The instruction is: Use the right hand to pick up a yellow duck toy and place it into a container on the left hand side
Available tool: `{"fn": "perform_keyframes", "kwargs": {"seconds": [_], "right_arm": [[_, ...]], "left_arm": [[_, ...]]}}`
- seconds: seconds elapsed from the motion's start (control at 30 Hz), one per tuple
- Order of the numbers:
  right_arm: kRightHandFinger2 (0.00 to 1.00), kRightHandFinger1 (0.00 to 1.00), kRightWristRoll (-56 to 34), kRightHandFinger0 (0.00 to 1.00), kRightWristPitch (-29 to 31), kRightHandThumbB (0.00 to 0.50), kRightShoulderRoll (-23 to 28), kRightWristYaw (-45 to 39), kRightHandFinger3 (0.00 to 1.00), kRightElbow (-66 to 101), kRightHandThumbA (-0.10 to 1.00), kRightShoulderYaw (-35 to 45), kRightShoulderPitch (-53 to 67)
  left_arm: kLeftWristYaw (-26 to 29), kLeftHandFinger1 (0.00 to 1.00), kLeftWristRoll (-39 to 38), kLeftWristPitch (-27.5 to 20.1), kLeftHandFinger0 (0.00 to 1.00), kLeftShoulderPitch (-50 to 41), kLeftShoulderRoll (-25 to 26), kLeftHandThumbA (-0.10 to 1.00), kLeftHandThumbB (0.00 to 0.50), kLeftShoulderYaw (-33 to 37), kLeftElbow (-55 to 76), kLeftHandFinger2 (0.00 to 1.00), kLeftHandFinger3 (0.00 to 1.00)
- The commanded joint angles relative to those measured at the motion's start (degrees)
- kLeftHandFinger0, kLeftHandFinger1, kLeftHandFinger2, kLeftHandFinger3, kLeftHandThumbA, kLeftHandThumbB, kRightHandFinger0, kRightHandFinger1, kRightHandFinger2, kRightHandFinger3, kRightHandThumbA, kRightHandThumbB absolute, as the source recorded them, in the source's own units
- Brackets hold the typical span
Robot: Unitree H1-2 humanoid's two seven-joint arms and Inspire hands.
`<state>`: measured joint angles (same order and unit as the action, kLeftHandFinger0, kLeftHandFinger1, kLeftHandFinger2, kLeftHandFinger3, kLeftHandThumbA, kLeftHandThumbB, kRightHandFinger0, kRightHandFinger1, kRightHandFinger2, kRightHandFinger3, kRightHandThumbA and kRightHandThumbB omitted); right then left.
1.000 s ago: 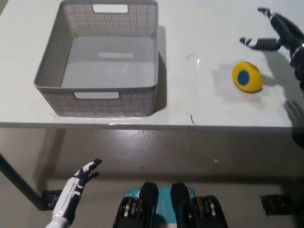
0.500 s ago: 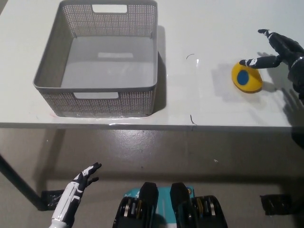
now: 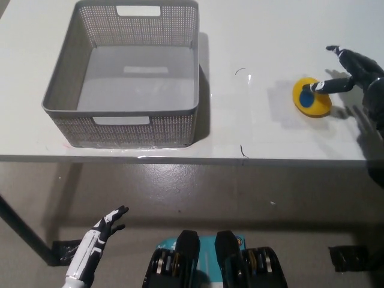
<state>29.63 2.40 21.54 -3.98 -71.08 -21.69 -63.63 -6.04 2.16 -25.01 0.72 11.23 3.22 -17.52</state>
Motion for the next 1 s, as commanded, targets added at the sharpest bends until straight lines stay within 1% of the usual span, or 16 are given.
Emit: {"fn": "perform_keyframes", "kwargs": {"seconds": [0.0, 0.07, 0.3, 0.37, 0.43, 0.5, 0.53, 0.63, 0.7, 0.77, 0.87, 0.97], "right_arm": [[1.00, 1.00, -0.16, 1.00, 1.24, 0.500, 0.15, 0.72, 1.00, -1.97, 0.95, -0.39, -3.75], [1.00, 1.00, -0.39, 1.00, 1.56, 0.500, -0.15, 0.89, 1.00, -3.19, 0.92, -0.34, -3.69], [1.00, 1.00, -1.34, 1.00, 2.02, 0.500, -1.09, 0.65, 1.00, -5.12, 0.90, 0.31, -3.27], [1.00, 1.00, -1.30, 1.00, 2.04, 0.500, -1.56, 0.70, 1.00, -5.53, 0.92, 0.21, -3.13], [1.00, 1.00, -1.37, 1.00, 1.64, 0.489, -2.20, 0.78, 1.00, -5.98, 0.90, 0.22, -3.12], [1.00, 1.00, -1.41, 1.00, 1.81, 0.490, -2.53, 0.97, 1.00, -6.48, 0.90, 0.21, -3.08], [1.00, 1.00, -1.31, 1.00, 1.79, 0.500, -2.76, 1.10, 1.00, -6.73, 0.90, 0.09, -3.03], [1.00, 1.00, -1.55, 1.00, 2.20, 0.500, -3.32, 1.46, 1.00, -7.38, 0.92, 0.27, -2.86], [1.00, 1.00, -1.66, 1.00, 2.31, 0.500, -3.51, 1.61, 1.00, -7.58, 0.93, 0.38, -2.83], [1.00, 1.00, -1.42, 1.00, 2.64, 0.500, -3.78, 2.12, 1.00, -7.76, 0.96, 0.17, -2.65], [1.00, 1.00, -1.46, 1.00, 2.42, 0.500, -4.09, 2.10, 1.00, -7.97, 0.97, 0.20, -2.62], [1.00, 1.00, -2.05, 1.00, 2.46, 0.500, -4.44, 1.79, 1.00, -8.36, 0.95, 0.70, -2.91]], "left_arm": [[-0.09, 1.00, 0.32, -1.92, 0.91, 0.84, 0.84, 1.00, 0.500, -0.29, 2.11, 1.00, 1.00], [-0.40, 1.00, -0.04, -1.92, 0.92, 0.93, 0.90, 1.00, 0.500, -0.31, 2.10, 1.00, 1.00], [-0.17, 1.00, 0.78, -1.92, 0.90, 1.54, 1.11, 1.00, 0.500, -0.24, 2.23, 1.00, 1.00], [-0.13, 1.00, 0.98, -1.92, 0.88, 1.85, 1.24, 1.00, 0.500, -0.12, 2.21, 1.00, 1.00], [-0.14, 1.00, 1.00, -1.92, 0.86, 2.09, 1.20, 1.00, 0.500, -0.16, 2.23, 1.00, 1.00], [-0.12, 1.00, 1.00, -1.92, 0.84, 2.21, 1.18, 1.00, 0.500, -0.23, 2.22, 1.00, 1.00], [-0.02, 1.00, 1.19, -1.92, 0.83, 2.29, 1.23, 1.00, 0.500, -0.21, 2.25, 1.00, 1.00], [0.16, 1.00, 1.62, -1.92, 0.81, 2.68, 1.33, 1.00, 0.500, -0.36, 2.26, 1.00, 1.00], [0.01, 1.00, 1.46, -1.92, 0.82, 2.80, 1.38, 1.00, 0.500, -0.41, 2.25, 1.00, 1.00], [-0.09, 1.00, 1.43, -1.86, 0.82, 2.88, 1.41, 1.00, 0.500, -0.46, 2.16, 1.00, 1.00], [-0.19, 1.00, 1.24, -1.47, 0.83, 2.77, 1.36, 1.00, 0.500, -0.48, 2.50, 1.00, 1.00], [-0.31, 1.00, 1.14, -1.76, 0.81, 3.38, 1.38, 1.00, 0.500, -0.47, 2.33, 1.00, 1.00]]}}
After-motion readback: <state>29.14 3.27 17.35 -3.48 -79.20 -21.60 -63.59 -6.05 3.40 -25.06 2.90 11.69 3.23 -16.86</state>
